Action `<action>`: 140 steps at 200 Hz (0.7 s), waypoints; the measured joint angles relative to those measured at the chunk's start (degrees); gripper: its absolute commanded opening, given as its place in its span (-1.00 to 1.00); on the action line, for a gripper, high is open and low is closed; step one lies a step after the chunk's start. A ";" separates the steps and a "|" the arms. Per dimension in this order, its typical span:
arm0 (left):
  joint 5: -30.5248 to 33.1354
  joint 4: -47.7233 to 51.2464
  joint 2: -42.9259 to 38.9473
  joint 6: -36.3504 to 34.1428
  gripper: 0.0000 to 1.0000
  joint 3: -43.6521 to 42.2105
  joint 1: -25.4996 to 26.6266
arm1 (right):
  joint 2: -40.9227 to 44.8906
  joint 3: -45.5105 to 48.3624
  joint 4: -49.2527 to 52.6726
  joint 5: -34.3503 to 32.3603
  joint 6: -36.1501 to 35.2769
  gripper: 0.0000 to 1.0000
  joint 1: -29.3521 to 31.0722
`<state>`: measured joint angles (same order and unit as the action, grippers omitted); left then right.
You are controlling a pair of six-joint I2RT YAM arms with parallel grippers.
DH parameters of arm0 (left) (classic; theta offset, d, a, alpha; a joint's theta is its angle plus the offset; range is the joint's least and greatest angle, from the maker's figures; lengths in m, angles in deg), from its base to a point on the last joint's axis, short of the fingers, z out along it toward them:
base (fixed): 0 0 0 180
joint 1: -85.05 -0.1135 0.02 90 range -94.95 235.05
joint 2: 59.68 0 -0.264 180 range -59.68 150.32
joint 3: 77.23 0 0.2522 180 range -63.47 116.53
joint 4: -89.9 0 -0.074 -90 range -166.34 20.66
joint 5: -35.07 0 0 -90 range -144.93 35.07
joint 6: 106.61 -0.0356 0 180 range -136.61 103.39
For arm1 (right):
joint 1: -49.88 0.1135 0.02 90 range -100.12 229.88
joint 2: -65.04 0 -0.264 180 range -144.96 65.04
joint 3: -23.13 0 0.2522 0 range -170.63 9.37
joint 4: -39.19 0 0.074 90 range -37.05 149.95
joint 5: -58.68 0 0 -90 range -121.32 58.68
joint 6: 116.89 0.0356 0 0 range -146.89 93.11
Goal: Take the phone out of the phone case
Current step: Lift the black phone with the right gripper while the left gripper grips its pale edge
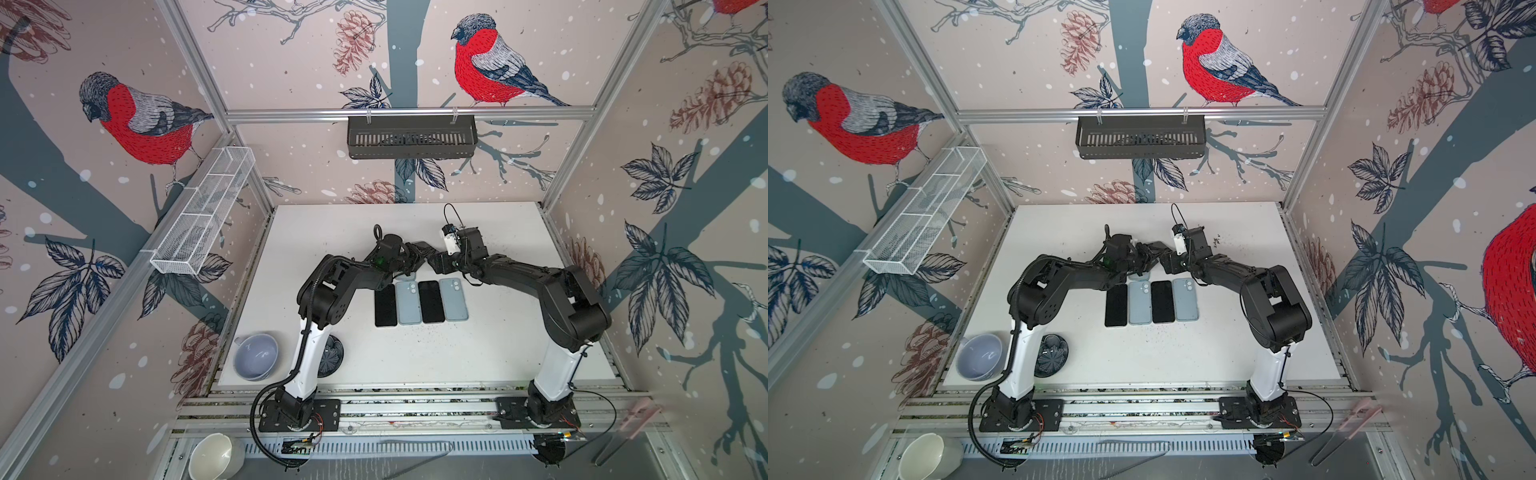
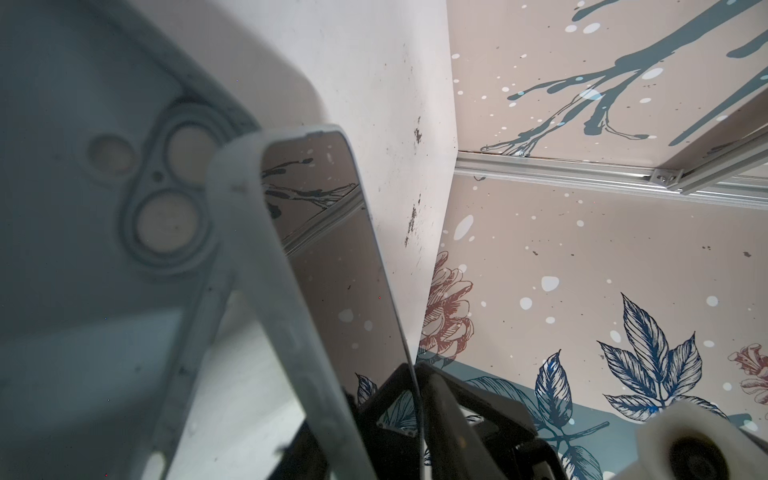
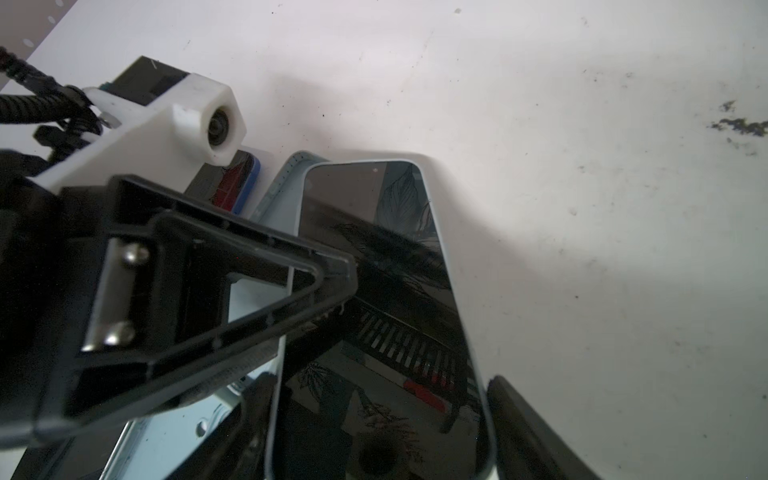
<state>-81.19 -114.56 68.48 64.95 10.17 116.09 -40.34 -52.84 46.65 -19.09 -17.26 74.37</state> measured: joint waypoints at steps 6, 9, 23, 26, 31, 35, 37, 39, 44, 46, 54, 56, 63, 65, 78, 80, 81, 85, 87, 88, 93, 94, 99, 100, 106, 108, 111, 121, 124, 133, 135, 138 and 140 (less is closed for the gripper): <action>0.02 0.02 0.02 0.13 -0.55 0.09 0.02 | 0.17 0.31 -0.28 -0.17 0.70 -0.60 0.04; 0.09 0.02 0.02 0.35 -0.57 0.11 0.04 | 0.33 0.48 -0.44 -0.33 0.70 -0.61 0.11; 0.48 -0.11 -0.02 0.76 -0.67 0.11 0.09 | 0.92 1.11 -1.05 -1.07 0.74 -0.61 0.42; 0.50 -0.11 -0.09 1.03 -0.70 0.11 0.09 | 1.09 1.27 -1.07 -1.27 0.81 -0.60 0.48; 0.50 -0.09 -0.31 1.20 -0.76 0.04 0.09 | 1.38 1.46 -1.05 -1.44 1.03 -0.61 0.57; 0.37 -0.11 -0.52 1.42 -0.79 -0.04 0.09 | 1.60 1.64 -0.94 -1.55 1.14 -0.61 0.63; 0.35 -0.15 -0.68 1.46 -0.80 -0.11 0.09 | 1.70 1.75 -0.90 -1.60 1.18 -0.61 0.68; 0.28 -0.31 -0.83 1.49 -0.82 -0.15 0.09 | 1.79 1.84 -0.85 -1.60 1.27 -0.60 0.72; 0.37 -0.46 -1.36 0.83 -0.88 -0.33 0.15 | 2.16 2.10 -1.03 -1.55 1.68 -0.59 0.81; 0.46 -0.48 -1.53 0.83 -0.91 -0.39 0.15 | 2.34 2.16 -1.07 -1.57 1.75 -0.58 0.83; 0.37 -0.61 -2.36 0.96 -1.00 -0.87 0.15 | 3.21 2.56 -1.22 -1.64 1.99 -0.52 0.96; 0.37 -0.70 -2.58 0.92 -1.00 -1.01 0.15 | 3.48 2.69 -1.27 -1.66 2.03 -0.50 0.98; 0.50 -0.94 -3.39 0.63 -1.00 -1.51 0.20 | 4.24 3.15 -1.53 -1.70 2.19 -0.41 1.11; 0.52 -0.96 -3.63 0.50 -1.00 -1.66 0.22 | 4.50 3.32 -1.64 -1.75 2.23 -0.38 1.16; 0.55 -0.90 -5.33 -0.33 -1.00 -2.51 0.33 | 6.64 4.87 -2.47 -1.77 2.75 -0.09 1.44; 0.52 -0.85 -5.60 -0.50 -1.00 -2.60 0.39 | 7.02 5.14 -2.64 -1.79 2.82 -0.04 1.49; 0.52 -0.85 -5.70 -0.59 -1.00 -2.64 0.42 | 7.17 5.22 -2.69 -1.81 2.84 -0.02 1.49; 0.63 -0.83 -6.36 -0.94 -1.00 -2.93 0.55 | 8.09 5.77 -2.95 -1.99 3.02 0.07 1.62; 0.63 -0.83 -6.69 -1.09 -1.00 -3.08 0.57 | 8.55 6.05 -3.08 -2.01 3.10 0.10 1.66; 0.61 -0.81 -6.82 -1.16 -1.00 -3.15 0.59 | 8.70 6.16 -3.10 -2.03 3.17 0.13 1.68; 0.57 -0.79 -7.89 -1.73 -1.00 -3.65 0.66 | 9.92 6.82 -3.28 -2.10 3.52 0.26 1.81; 0.57 -0.79 -8.07 -1.79 -1.00 -3.72 0.68 | 10.27 7.02 -3.37 -2.08 3.63 0.29 1.86; 0.55 -0.72 -9.22 -2.36 -1.00 -4.33 0.72 | 11.56 7.67 -3.69 -2.14 3.78 0.39 2.03; 0.52 -0.72 -9.38 -2.43 -1.00 -4.39 0.72 | 11.74 7.76 -3.74 -2.12 3.80 0.40 2.05; 0.52 -0.74 -10.95 -3.06 -1.00 -5.31 0.81 | 13.55 8.59 -4.09 -2.12 4.04 0.54 2.29; 0.50 -0.76 -11.50 -3.26 -1.00 -5.62 0.85 | 13.97 8.74 -4.09 -2.05 4.07 0.58 2.34; 0.55 -1.05 -12.39 -3.65 -1.00 -6.16 0.92 | 14.86 9.16 -4.26 -2.05 4.07 0.63 2.43; 0.63 -1.92 -14.93 -4.76 -1.00 -7.91 1.11 | 17.99 10.80 -5.07 -1.20 4.68 0.86 2.62; 0.94 -2.08 -15.96 -5.53 -1.00 -8.63 1.16 | 19.30 11.47 -5.33 -0.31 5.35 0.99 2.67; 2.54 -2.21 -18.25 -7.13 -1.00 -10.36 0.98 | 22.73 13.33 -5.86 1.51 6.25 0.99 2.78; 2.78 -2.19 -18.78 -7.26 -1.00 -10.75 0.94 | 23.61 13.81 -6.14 2.05 6.71 0.99 2.80; 3.37 -2.10 -19.50 -7.72 -1.00 -11.26 0.90 | 24.63 14.45 -6.67 2.56 6.91 0.99 2.82; 3.91 -2.03 -19.96 -8.13 -1.00 -11.61 0.83 | 25.35 14.91 -7.04 2.99 6.91 0.99 2.82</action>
<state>-77.27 -116.59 48.52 56.82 -1.43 116.92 -14.99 -37.94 39.61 -16.10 -10.36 77.19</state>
